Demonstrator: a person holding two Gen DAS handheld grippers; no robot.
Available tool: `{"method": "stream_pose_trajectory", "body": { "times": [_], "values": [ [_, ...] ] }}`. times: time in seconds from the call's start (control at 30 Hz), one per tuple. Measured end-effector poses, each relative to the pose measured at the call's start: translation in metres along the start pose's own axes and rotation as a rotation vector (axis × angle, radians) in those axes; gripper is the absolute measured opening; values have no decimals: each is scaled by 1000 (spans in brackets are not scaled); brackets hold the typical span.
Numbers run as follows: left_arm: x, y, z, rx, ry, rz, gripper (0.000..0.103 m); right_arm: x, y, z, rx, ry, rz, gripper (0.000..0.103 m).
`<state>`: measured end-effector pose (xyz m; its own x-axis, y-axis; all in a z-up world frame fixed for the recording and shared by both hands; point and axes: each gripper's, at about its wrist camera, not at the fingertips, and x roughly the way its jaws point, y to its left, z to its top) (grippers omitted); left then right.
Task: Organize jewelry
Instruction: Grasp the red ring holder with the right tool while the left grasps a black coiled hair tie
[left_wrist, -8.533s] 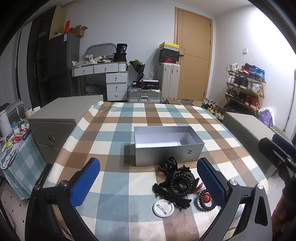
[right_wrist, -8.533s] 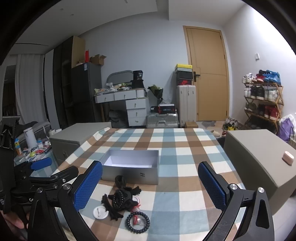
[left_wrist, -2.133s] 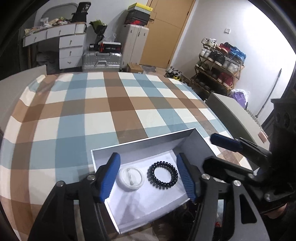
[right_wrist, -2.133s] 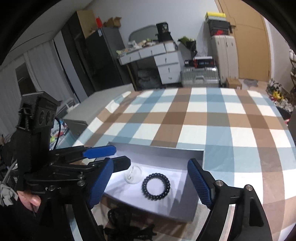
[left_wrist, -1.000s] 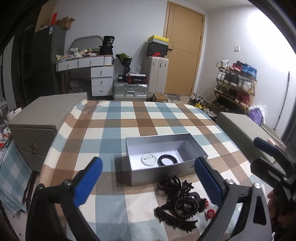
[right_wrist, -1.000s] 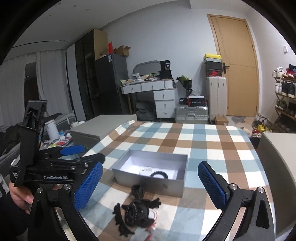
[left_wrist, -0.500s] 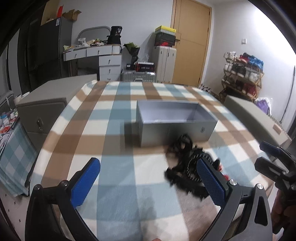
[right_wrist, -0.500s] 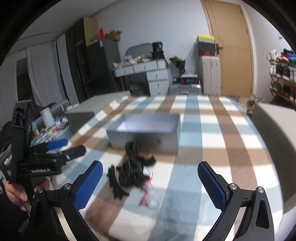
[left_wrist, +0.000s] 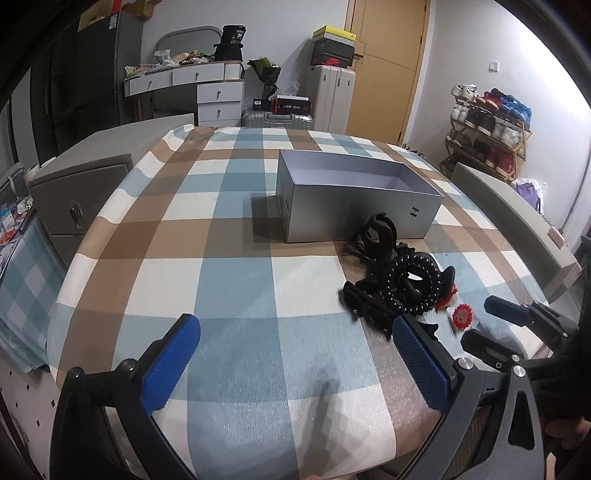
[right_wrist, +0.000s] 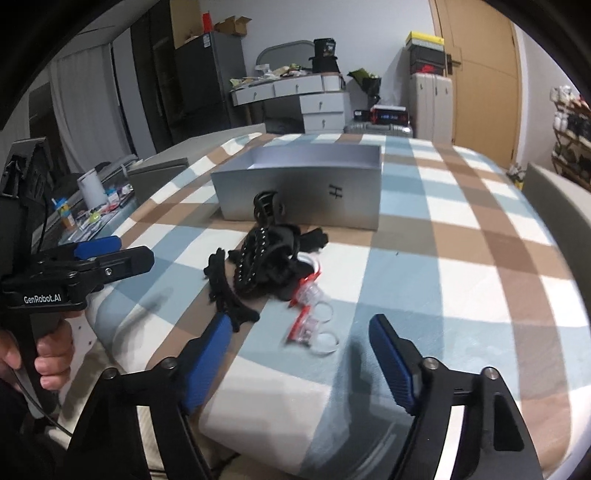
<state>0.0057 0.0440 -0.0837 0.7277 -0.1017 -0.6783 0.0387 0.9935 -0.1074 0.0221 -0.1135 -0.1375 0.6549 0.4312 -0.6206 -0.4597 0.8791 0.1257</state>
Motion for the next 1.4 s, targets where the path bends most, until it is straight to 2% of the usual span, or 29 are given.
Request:
{"method": "stream_pose_trajectory", "body": {
  "times": [0.2,0.33,0.4,0.47,0.87,1.07,1.23,1.4],
  "values": [
    [3,4,-3,-15,29,-8,102,7,2,-1,-5,16,-6,61],
    [5,4,-4,-10,39,-9,102,12,-1,-1,9,31,-8,39],
    [5,4,-4,-7,43,-9,102,12,-2,-2,8,27,-11,37],
    [5,3,-4,-5,46,-12,102,13,-2,-2,5,27,-22,30],
    [7,-8,1,30,58,-17,102,6,-7,-3,10,-12,-14,29],
    [7,-18,9,66,48,-49,102,-1,-10,-2,13,-39,-8,29],
    [13,-35,18,141,25,-93,102,-7,-17,-1,34,-56,-6,29],
    [28,-53,26,271,29,-140,102,-11,-22,0,45,-69,-5,29]
  ]
}}
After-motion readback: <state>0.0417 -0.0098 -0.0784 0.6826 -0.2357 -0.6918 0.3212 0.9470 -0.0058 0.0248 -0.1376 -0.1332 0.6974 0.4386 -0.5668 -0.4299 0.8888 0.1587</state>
